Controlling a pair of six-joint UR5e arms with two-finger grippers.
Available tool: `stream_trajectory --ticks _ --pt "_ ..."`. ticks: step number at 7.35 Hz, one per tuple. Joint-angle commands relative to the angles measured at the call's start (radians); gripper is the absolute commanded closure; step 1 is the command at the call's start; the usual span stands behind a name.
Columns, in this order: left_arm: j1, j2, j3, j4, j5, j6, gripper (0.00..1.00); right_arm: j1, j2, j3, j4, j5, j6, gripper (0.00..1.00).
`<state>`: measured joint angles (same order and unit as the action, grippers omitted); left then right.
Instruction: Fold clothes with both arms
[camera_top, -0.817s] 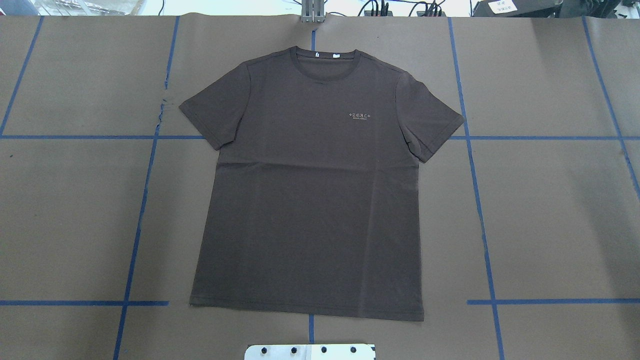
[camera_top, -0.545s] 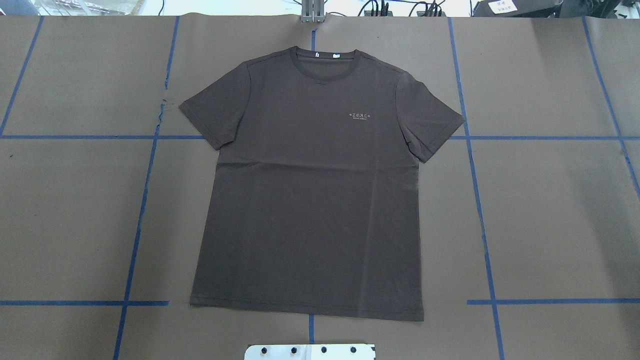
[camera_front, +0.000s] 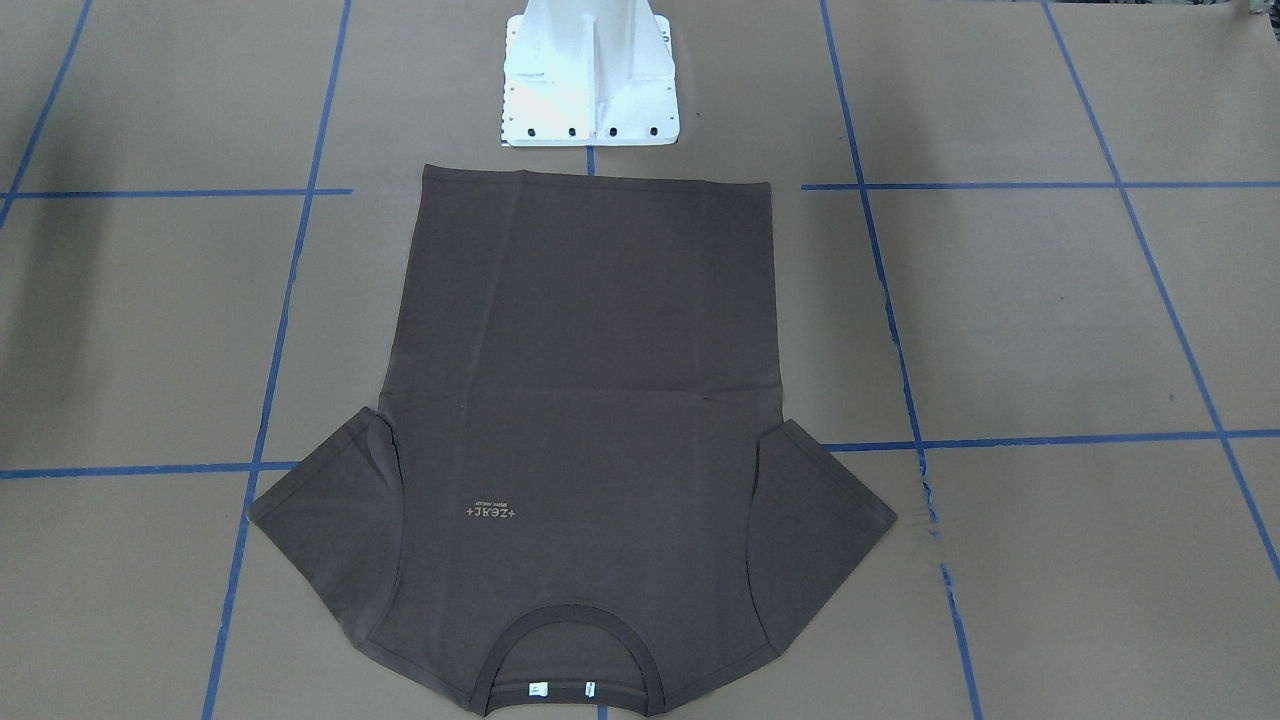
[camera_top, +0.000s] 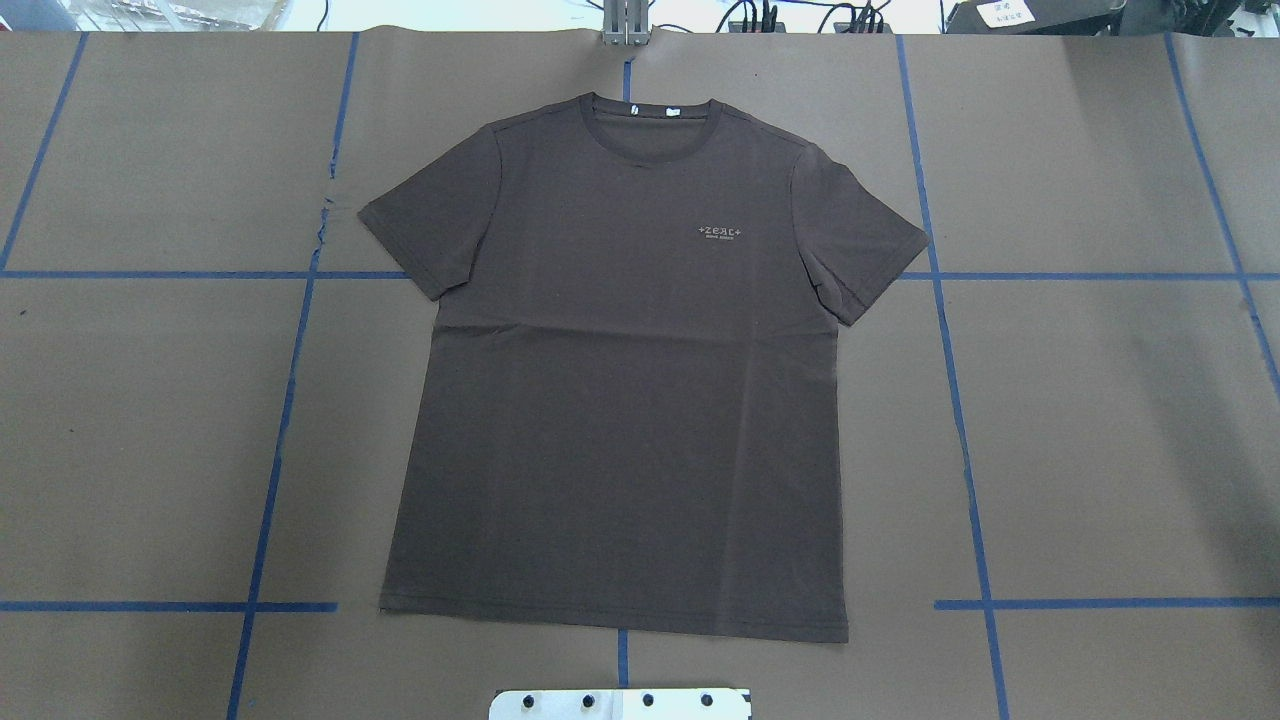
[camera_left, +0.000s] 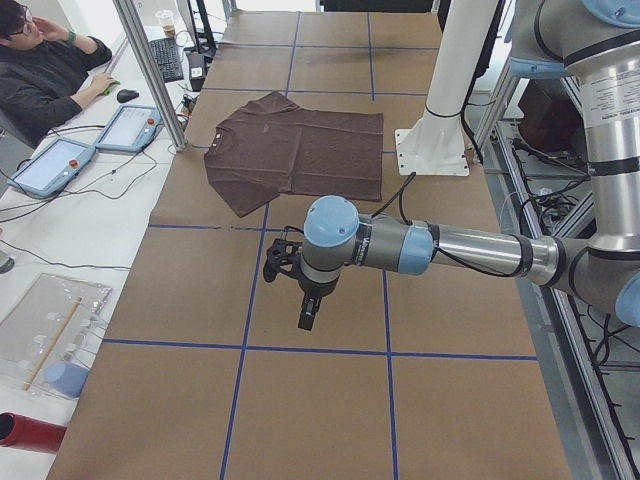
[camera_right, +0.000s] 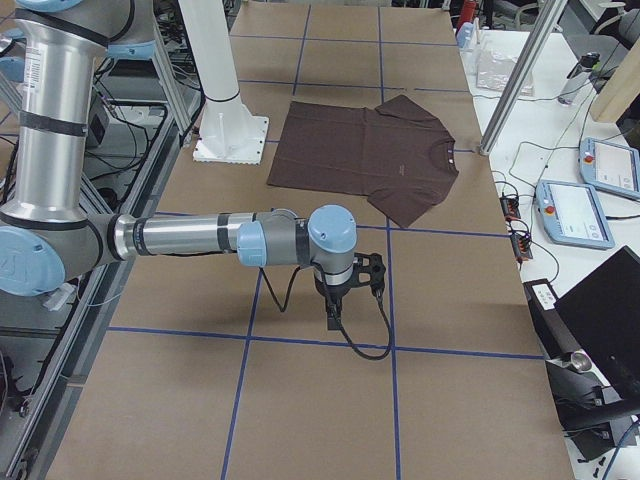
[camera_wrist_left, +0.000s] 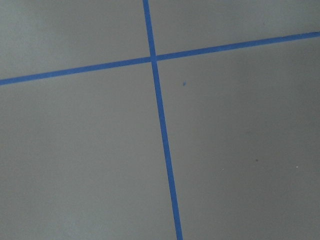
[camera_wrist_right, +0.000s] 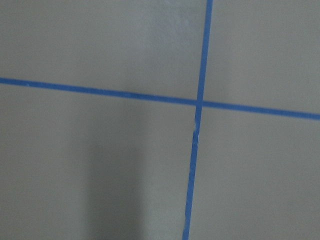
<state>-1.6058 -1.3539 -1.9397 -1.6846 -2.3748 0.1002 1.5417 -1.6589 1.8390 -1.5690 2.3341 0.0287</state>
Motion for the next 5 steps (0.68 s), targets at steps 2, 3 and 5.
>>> stream_trajectory --ticks 2,3,5 --pt "0.001 -0.227 0.197 -0.398 -0.003 -0.04 0.0 -0.002 0.168 -0.098 0.094 -0.001 0.004 0.0" --pt "0.003 -0.252 0.2 -0.406 -0.004 -0.107 0.0 -0.003 0.18 -0.159 0.239 0.007 0.013 0.0" --pt "0.004 -0.257 0.191 -0.409 -0.006 -0.123 0.0 -0.087 0.261 -0.215 0.382 0.007 0.252 0.0"
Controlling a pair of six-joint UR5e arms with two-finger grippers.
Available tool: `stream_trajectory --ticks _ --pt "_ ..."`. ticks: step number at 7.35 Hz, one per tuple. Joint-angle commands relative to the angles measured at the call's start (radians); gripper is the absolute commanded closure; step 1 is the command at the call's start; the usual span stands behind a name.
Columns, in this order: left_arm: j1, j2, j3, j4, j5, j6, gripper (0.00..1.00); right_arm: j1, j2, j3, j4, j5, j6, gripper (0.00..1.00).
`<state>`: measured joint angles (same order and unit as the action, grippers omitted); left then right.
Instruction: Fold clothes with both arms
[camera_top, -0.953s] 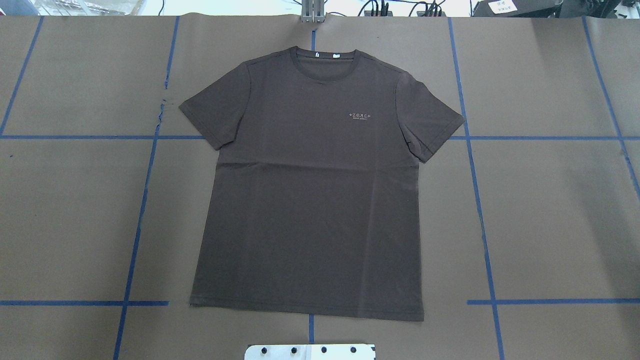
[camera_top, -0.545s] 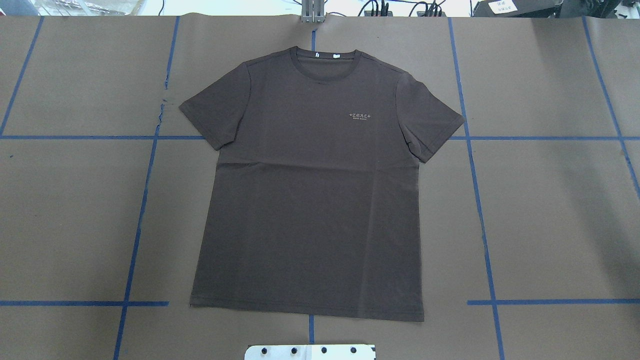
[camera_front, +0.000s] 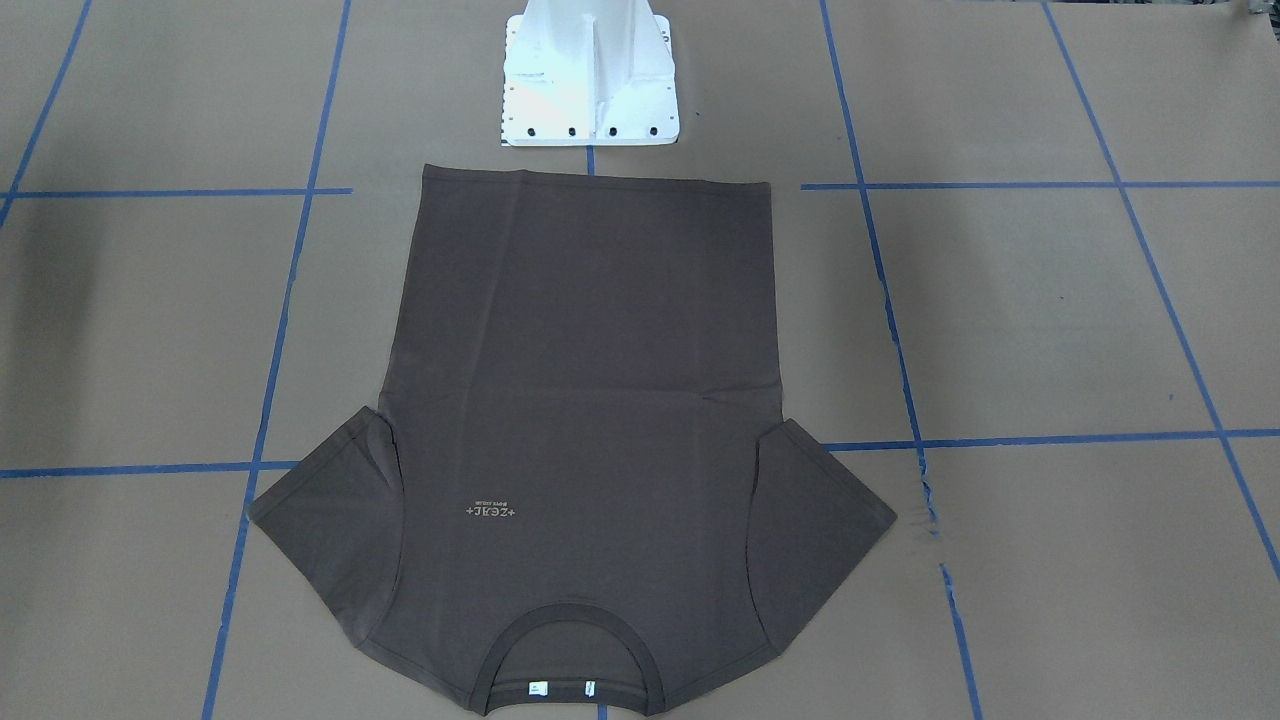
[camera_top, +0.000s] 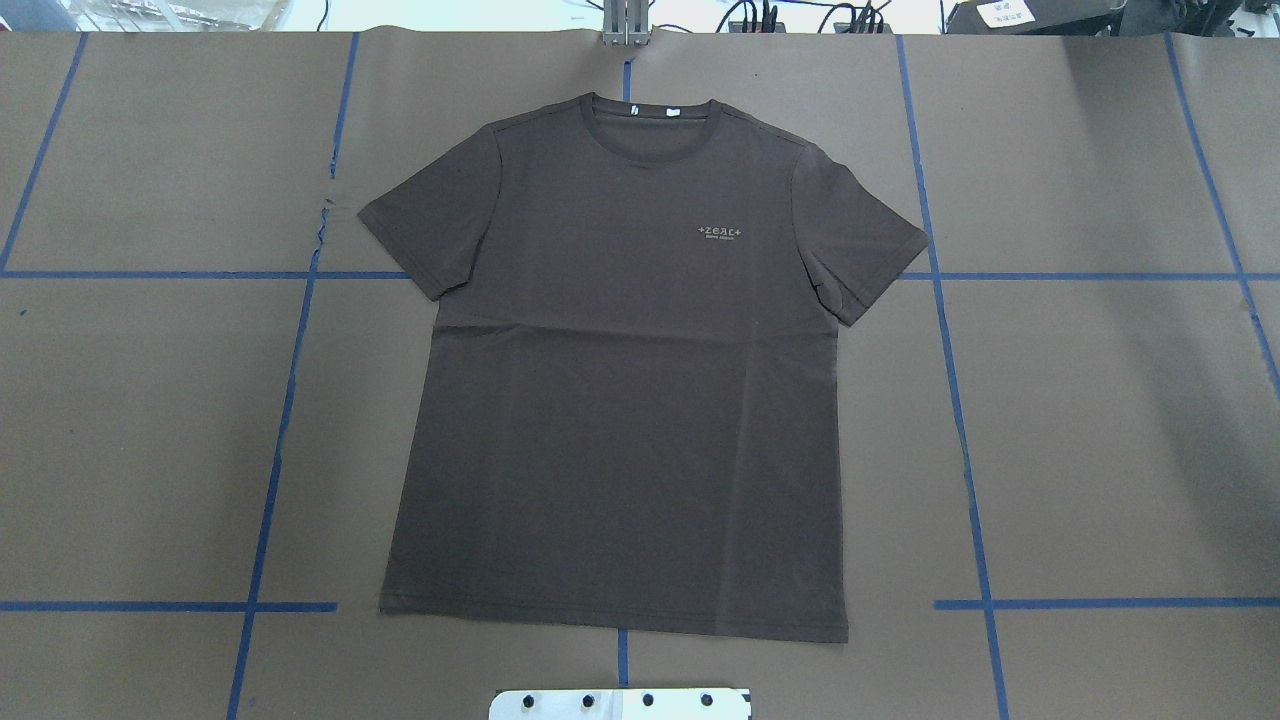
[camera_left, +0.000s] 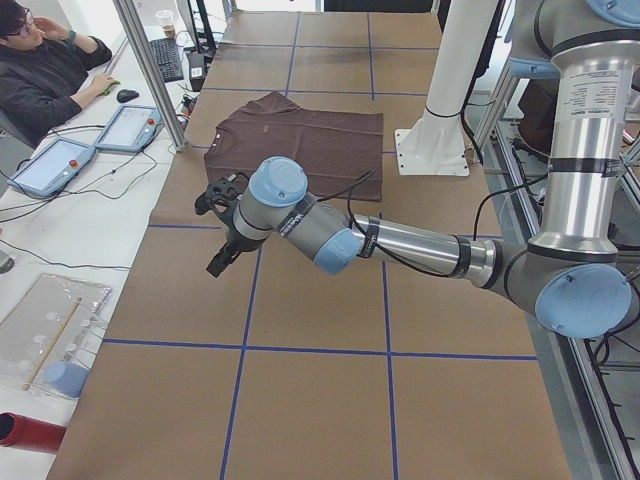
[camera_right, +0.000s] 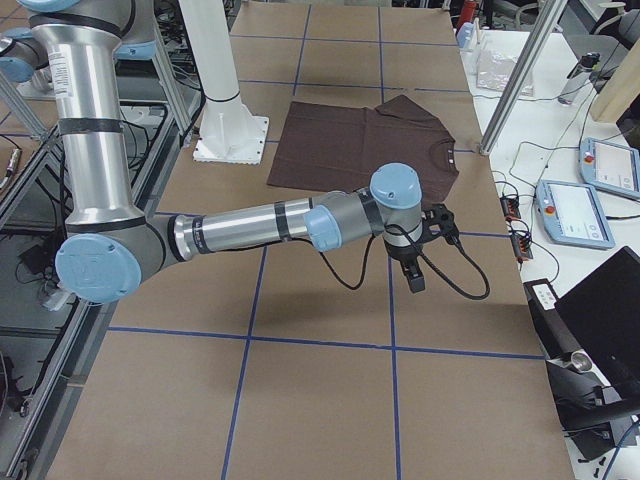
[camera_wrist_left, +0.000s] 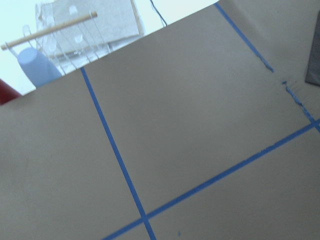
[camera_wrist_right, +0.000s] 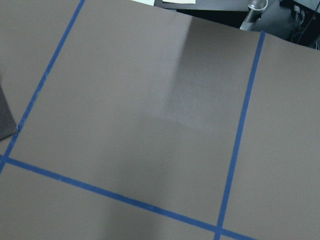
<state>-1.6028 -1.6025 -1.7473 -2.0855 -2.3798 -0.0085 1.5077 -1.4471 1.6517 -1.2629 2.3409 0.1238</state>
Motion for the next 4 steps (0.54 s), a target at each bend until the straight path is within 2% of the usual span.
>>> stream_trajectory --ticks 1,3,4 --pt "0.001 -0.008 -0.003 -0.008 -0.001 -0.015 0.0 -0.122 0.1 -0.035 0.118 -0.005 0.321 0.0" --pt "0.001 -0.01 -0.009 -0.01 -0.002 -0.015 0.0 -0.269 0.205 -0.139 0.314 -0.067 0.632 0.04" --pt "0.001 -0.01 -0.009 -0.01 -0.002 -0.015 0.0 -0.35 0.252 -0.188 0.377 -0.166 0.755 0.13"
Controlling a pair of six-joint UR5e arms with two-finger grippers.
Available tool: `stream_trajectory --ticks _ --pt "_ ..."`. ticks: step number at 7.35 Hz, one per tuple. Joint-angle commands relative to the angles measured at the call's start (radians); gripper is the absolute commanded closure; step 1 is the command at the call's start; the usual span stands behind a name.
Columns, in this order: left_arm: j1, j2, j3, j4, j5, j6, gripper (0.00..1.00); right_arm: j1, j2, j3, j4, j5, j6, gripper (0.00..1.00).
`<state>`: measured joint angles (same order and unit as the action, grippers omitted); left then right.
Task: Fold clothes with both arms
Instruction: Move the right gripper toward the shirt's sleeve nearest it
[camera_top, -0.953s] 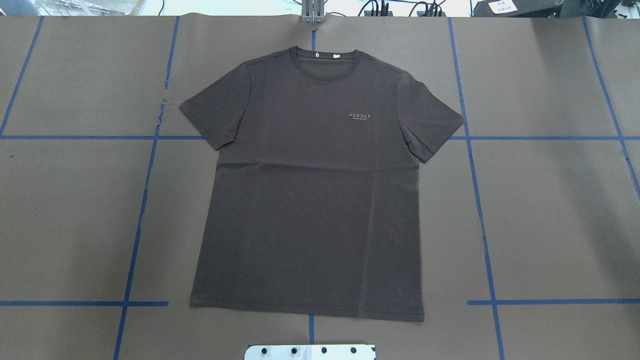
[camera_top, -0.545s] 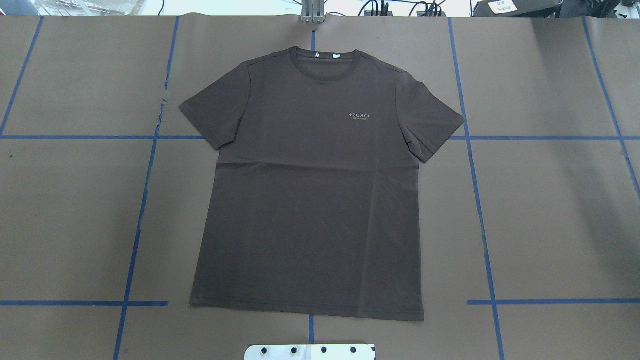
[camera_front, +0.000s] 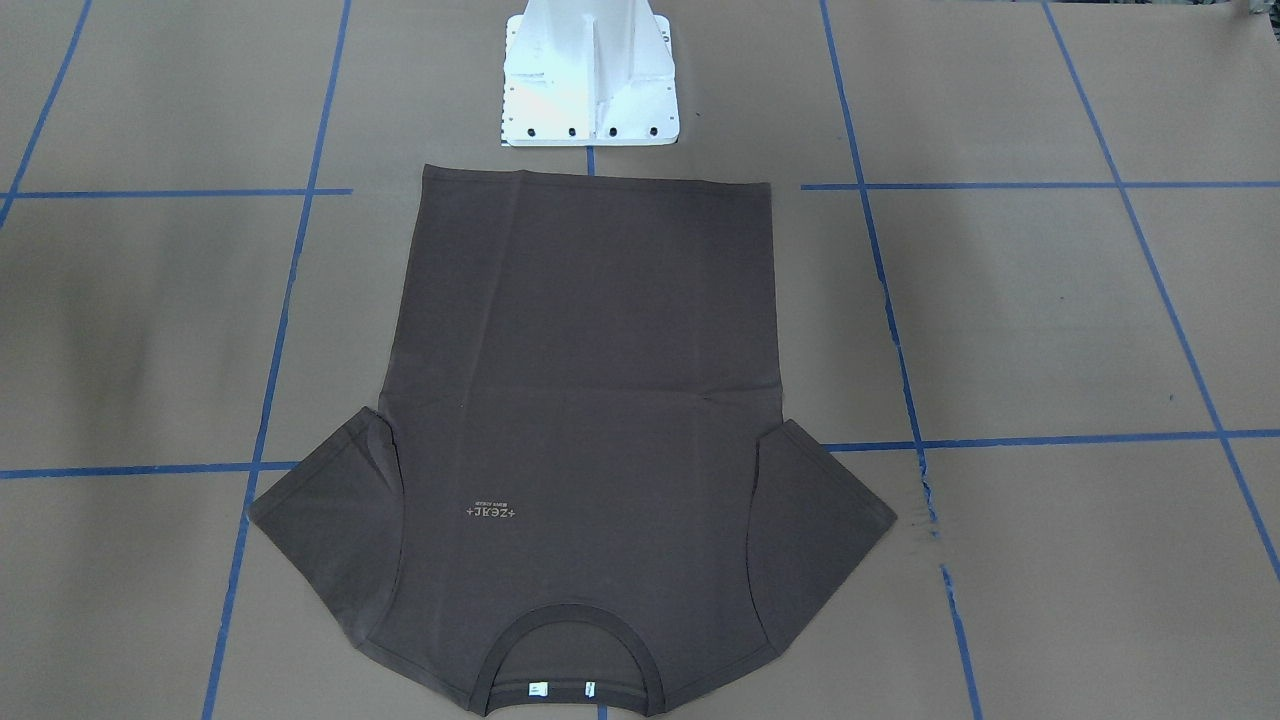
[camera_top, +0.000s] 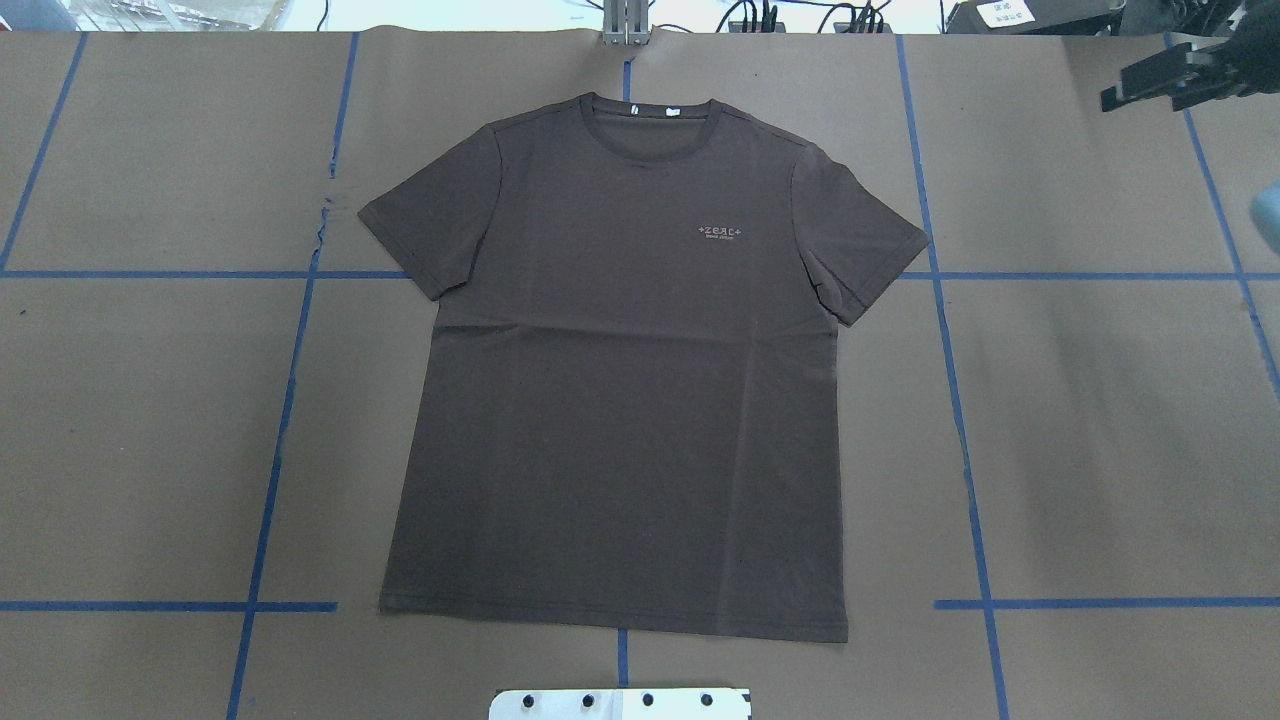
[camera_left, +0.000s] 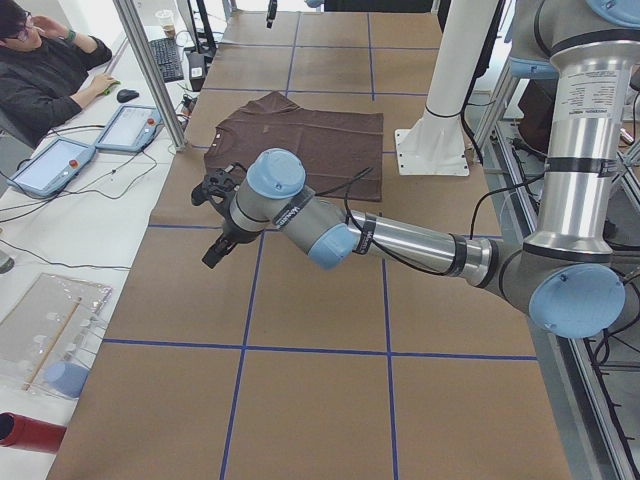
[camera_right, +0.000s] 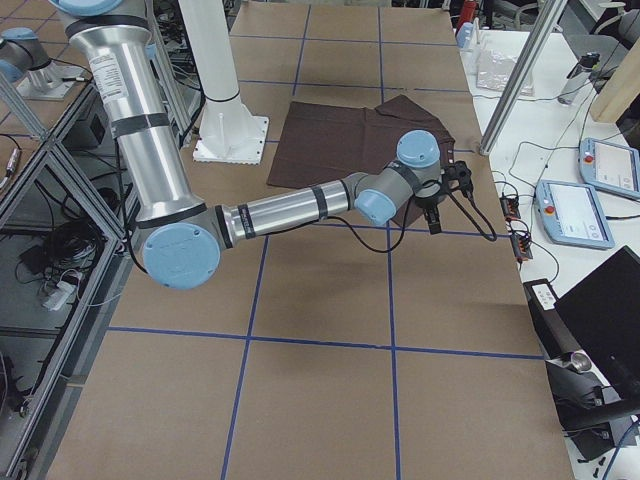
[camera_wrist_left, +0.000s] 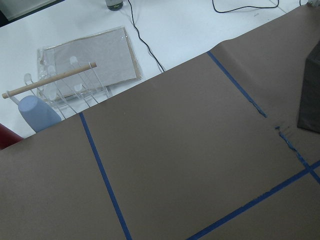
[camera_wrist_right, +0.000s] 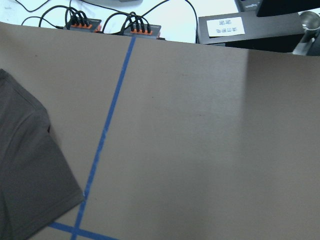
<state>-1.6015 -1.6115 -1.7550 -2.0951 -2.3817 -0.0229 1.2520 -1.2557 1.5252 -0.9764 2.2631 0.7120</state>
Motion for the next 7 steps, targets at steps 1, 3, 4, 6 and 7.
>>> stream_trajectory --ticks 1,3,4,6,7 --pt "0.0 -0.001 -0.001 0.0 -0.001 0.0 0.0 -0.177 0.088 -0.097 0.102 -0.202 0.24 0.2" --pt "0.002 -0.004 -0.001 0.0 -0.001 0.0 0.0 -0.274 0.107 -0.147 0.102 -0.311 0.254 0.28" --pt "0.002 -0.007 0.0 0.0 0.001 0.0 0.0 -0.308 0.107 -0.173 0.102 -0.347 0.254 0.33" --pt "0.002 -0.007 0.0 0.0 -0.001 0.0 0.0 -0.354 0.111 -0.188 0.102 -0.378 0.254 0.37" --pt "0.002 -0.008 0.0 0.0 0.001 0.0 0.0 -0.364 0.111 -0.195 0.104 -0.385 0.254 0.37"
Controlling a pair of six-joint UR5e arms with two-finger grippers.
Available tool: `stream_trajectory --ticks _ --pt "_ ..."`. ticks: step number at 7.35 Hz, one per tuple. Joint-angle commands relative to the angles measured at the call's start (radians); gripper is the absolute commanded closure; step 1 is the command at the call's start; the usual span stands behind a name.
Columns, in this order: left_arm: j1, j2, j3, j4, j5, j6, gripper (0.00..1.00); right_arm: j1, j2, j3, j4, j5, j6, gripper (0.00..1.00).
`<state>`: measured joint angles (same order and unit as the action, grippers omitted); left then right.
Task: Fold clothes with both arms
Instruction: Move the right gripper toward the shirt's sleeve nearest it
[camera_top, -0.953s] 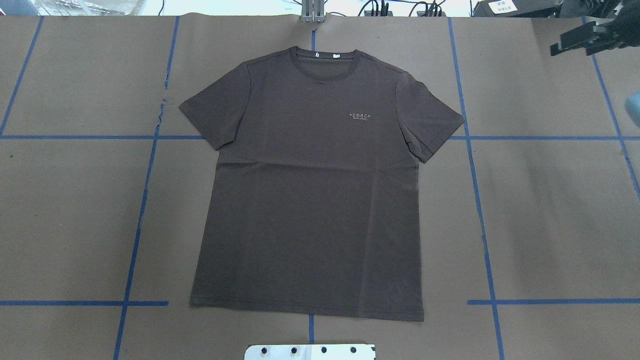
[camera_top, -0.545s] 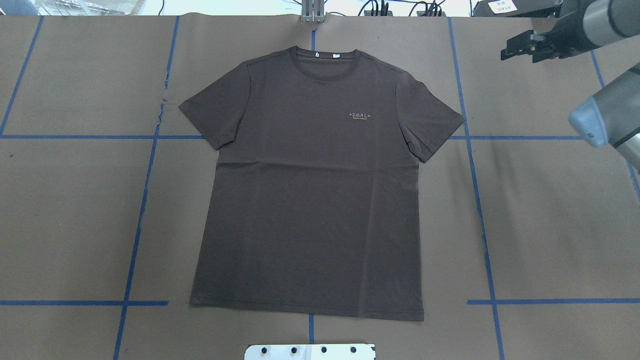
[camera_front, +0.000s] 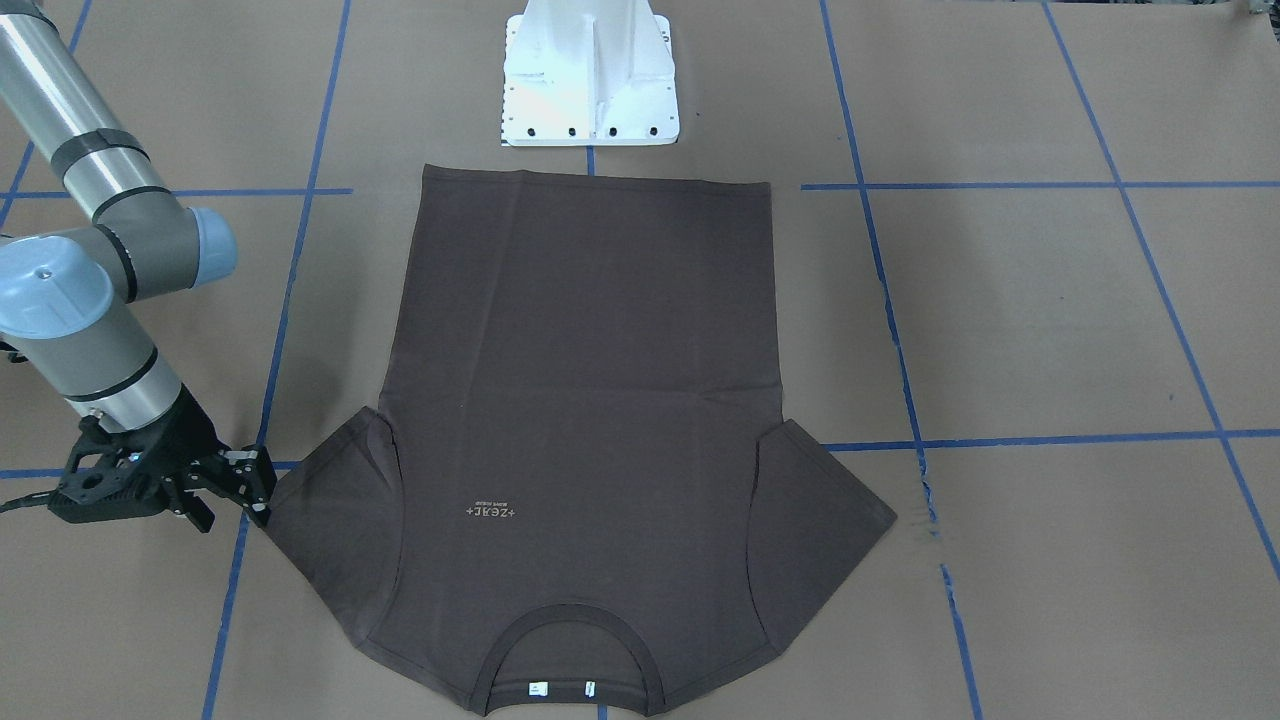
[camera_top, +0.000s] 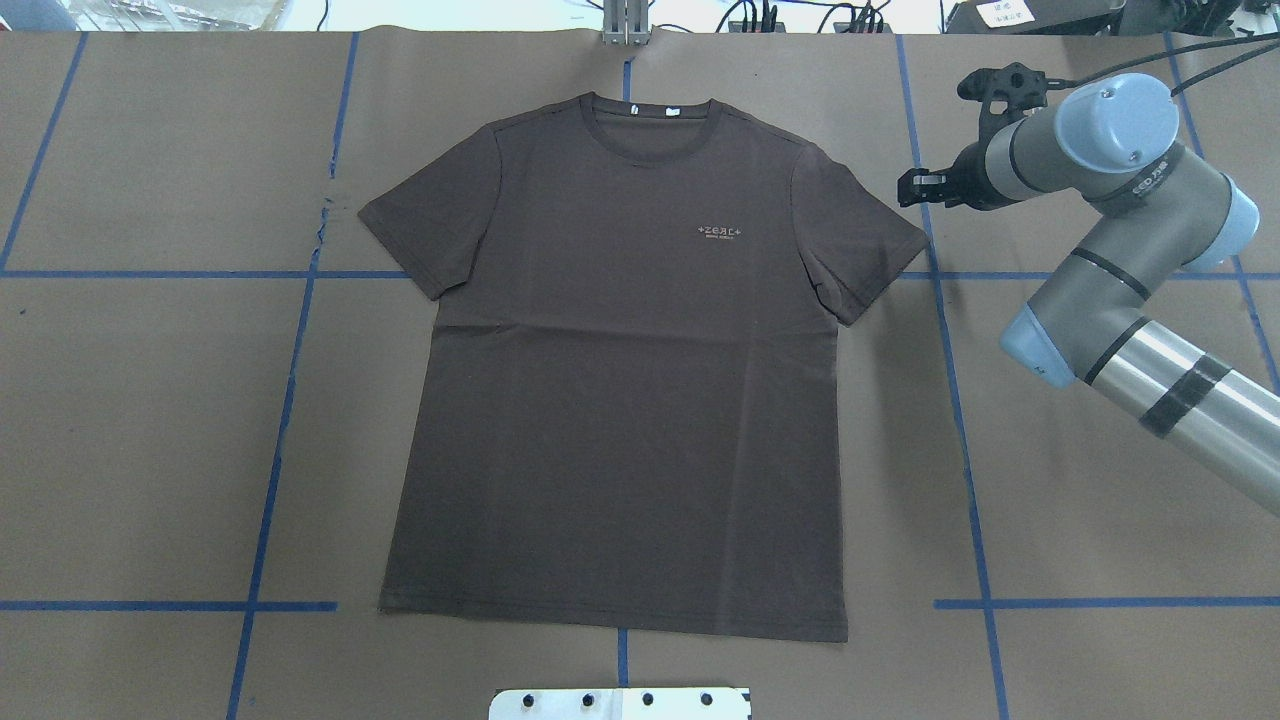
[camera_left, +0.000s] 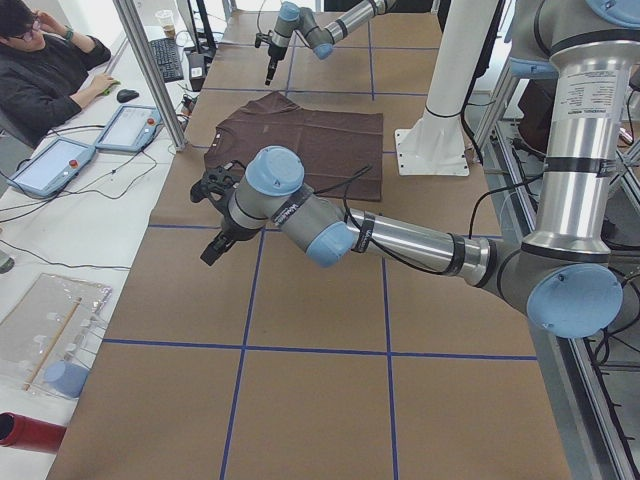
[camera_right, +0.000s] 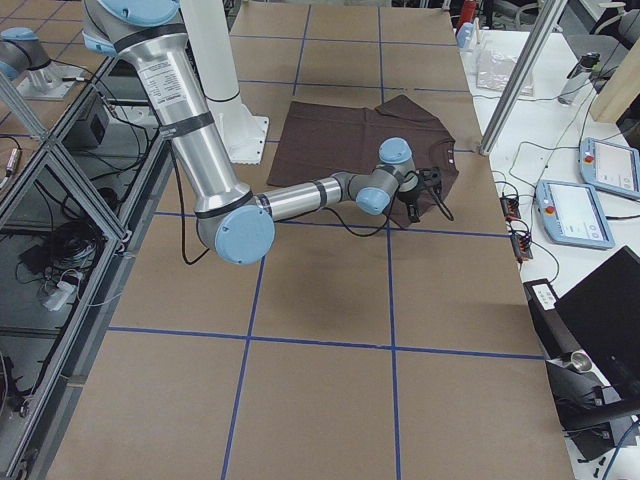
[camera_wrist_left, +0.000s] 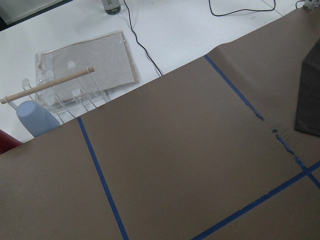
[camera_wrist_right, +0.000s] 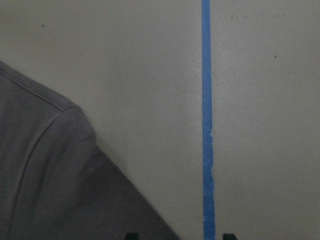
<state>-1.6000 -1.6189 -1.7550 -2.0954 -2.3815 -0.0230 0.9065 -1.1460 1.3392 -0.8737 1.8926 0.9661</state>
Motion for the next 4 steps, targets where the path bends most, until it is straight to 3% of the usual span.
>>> stream_trajectory --ticks 1,4 --pt "0.0 -0.001 0.0 0.0 0.001 0.0 0.0 -0.027 0.002 -0.015 0.001 -0.024 0.0 0.37" --pt "0.0 -0.001 0.0 0.0 0.001 0.0 0.0 -0.052 0.0 -0.029 -0.001 -0.055 0.0 0.39"
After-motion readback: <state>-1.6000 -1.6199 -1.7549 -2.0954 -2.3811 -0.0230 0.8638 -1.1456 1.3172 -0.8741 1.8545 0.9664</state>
